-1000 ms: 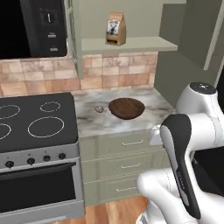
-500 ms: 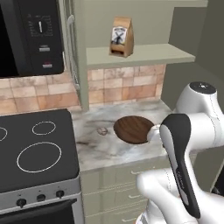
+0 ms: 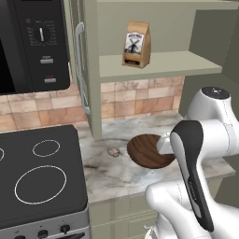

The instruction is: Pick the egg and butter from the fridge and place them by the bowl for mixing.

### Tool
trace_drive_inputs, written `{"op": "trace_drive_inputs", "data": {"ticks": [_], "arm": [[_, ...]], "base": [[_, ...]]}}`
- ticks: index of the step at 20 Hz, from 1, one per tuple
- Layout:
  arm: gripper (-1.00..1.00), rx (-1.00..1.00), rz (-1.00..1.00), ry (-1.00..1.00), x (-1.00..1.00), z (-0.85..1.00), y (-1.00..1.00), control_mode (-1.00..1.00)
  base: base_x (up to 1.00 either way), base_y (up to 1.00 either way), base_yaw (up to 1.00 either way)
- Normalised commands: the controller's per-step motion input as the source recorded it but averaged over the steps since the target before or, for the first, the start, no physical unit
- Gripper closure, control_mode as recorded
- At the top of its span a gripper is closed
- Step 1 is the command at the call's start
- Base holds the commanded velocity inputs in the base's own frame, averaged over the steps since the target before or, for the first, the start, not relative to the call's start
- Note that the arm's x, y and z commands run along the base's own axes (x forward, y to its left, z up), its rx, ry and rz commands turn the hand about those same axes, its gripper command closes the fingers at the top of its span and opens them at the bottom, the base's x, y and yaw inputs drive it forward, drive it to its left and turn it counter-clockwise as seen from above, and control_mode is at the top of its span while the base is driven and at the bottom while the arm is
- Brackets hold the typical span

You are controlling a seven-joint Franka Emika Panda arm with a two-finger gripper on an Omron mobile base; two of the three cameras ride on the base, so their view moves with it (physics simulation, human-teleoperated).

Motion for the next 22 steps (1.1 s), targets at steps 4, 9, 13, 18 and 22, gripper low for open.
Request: {"op": "trace_drive_inputs", "data": {"ticks": [4, 9, 13, 18, 22], "arm": [[1.00, 0.00, 0.00, 0.00, 0.00, 0.00, 0.00, 1.00], [1.00, 0.00, 0.00, 0.00, 0.00, 0.00, 0.00, 1.00], [1.00, 0.01, -0.04, -0.06, -0.01, 0.01, -0.03, -1.00], [1.00, 0.15, -0.30, -0.19, -0.01, 0.04, -0.31, -1.00], [1.00, 0.11, -0.42, -0.10, 0.01, 0.06, -0.30, -1.00]], "base": [[0.00, 0.00, 0.00], [0.00, 0.00, 0.00], [-0.05, -0.03, -0.01], [0.00, 0.00, 0.00], [0.00, 0.00, 0.00]]}}
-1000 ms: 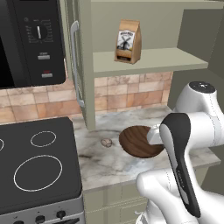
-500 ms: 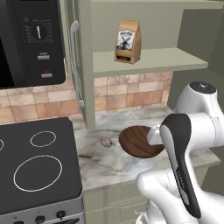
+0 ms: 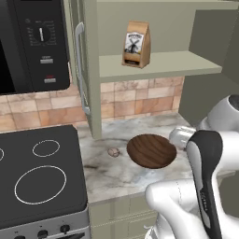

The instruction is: Pick the egg and butter from the fridge and place them by the bowl for mixing.

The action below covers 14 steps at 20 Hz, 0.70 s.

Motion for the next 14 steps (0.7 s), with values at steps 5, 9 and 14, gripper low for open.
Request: {"op": "trace_drive_inputs", "data": {"ticks": [5, 9, 14], "arm": [[1.00, 0.00, -0.34, 0.07, 0.22, -0.02, -0.34, -1.00], [1.00, 0.00, -0.27, 0.17, 0.39, -0.07, -0.38, -1.00], [1.00, 0.00, -0.10, 0.13, 0.36, -0.10, -0.49, -1.00]], "base": [[0.00, 0.00, 0.00], [0.00, 0.00, 0.00], [0.00, 0.00, 0.00]]}}
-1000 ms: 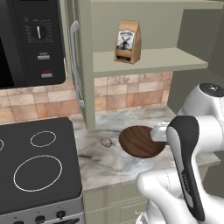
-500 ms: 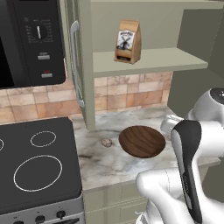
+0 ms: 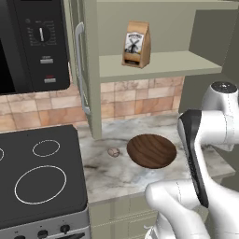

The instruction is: Pick the egg and butter from the fridge and place them by the bowl for mixing.

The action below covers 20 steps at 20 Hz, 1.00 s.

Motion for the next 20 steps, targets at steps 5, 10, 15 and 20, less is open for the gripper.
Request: {"op": "trace_drive_inputs", "data": {"ticks": [5, 10, 15, 20], "arm": [[1.00, 0.00, 0.00, 0.17, 0.45, -0.29, -0.52, -1.00], [1.00, 0.00, 0.01, 0.18, 0.49, -0.40, -0.35, -1.00], [1.00, 0.02, 0.06, 0.11, 0.47, -0.44, -0.12, -1.00], [1.00, 0.12, 0.08, 0.12, 0.36, -0.27, -0.34, -1.00]], "base": [[0.00, 0.00, 0.00], [0.00, 0.00, 0.00], [0.00, 0.00, 0.00], [0.00, 0.00, 0.00]]}}
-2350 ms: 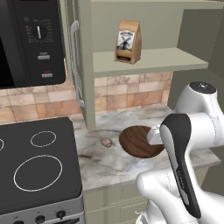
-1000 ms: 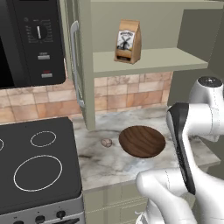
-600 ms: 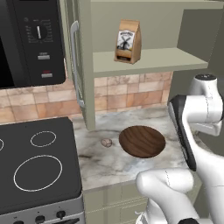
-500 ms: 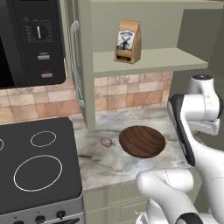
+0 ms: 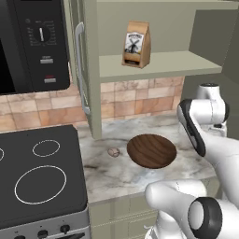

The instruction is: Pick the egg and butter from the fridge and place them by the bowl for mixing.

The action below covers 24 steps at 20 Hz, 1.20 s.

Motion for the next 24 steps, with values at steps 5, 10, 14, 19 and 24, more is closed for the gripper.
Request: {"op": "trace_drive_inputs", "data": {"ticks": [5, 10, 14, 19, 24], "arm": [[1.00, 0.12, 0.12, 0.03, 0.31, -0.24, -0.16, -1.00], [1.00, 0.09, 0.07, -0.04, 0.40, -0.22, -0.05, -1.00], [1.00, 0.04, 0.08, -0.14, 0.24, -0.33, -0.04, -1.00], [1.00, 0.00, 0.01, -0.08, 0.15, -0.41, -0.04, -1.00], [1.00, 0.00, 0.02, -0.06, 0.17, -0.40, 0.00, -1.00]], "base": [[0.00, 0.00, 0.00], [0.00, 0.00, 0.00], [0.00, 0.00, 0.00], [0.00, 0.00, 0.00], [0.00, 0.00, 0.00]]}}
